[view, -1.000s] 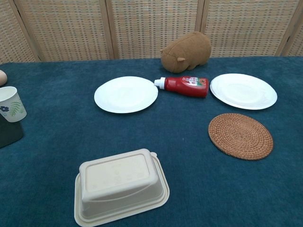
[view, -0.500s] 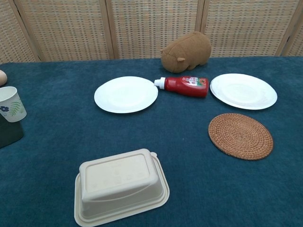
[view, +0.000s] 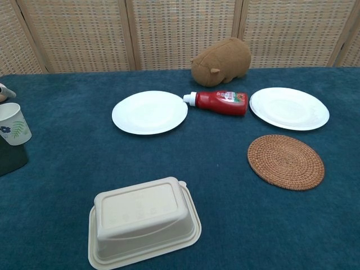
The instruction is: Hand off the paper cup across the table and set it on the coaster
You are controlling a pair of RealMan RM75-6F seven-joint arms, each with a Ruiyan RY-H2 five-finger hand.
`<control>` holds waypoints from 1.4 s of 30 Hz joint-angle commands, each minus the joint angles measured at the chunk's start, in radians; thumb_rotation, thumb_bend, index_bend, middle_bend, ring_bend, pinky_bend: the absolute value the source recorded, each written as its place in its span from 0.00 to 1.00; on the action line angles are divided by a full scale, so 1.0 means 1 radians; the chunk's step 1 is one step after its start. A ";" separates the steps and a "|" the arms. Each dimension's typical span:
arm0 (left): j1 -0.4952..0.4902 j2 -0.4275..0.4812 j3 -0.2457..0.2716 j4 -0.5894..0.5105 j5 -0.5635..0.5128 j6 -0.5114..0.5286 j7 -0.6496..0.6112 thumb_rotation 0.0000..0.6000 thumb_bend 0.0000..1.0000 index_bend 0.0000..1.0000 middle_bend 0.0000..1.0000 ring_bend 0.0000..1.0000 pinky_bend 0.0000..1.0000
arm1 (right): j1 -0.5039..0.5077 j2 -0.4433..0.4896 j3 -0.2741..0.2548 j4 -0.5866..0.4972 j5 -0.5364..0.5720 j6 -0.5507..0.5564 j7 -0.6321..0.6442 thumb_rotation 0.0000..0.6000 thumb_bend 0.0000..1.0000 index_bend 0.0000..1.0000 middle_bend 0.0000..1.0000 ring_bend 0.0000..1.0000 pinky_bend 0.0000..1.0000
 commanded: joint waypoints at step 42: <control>-0.013 0.002 -0.005 -0.105 0.063 0.171 -0.076 1.00 0.32 0.37 0.00 0.00 0.00 | 0.003 0.003 -0.004 -0.005 -0.002 -0.007 0.015 1.00 0.02 0.00 0.00 0.00 0.00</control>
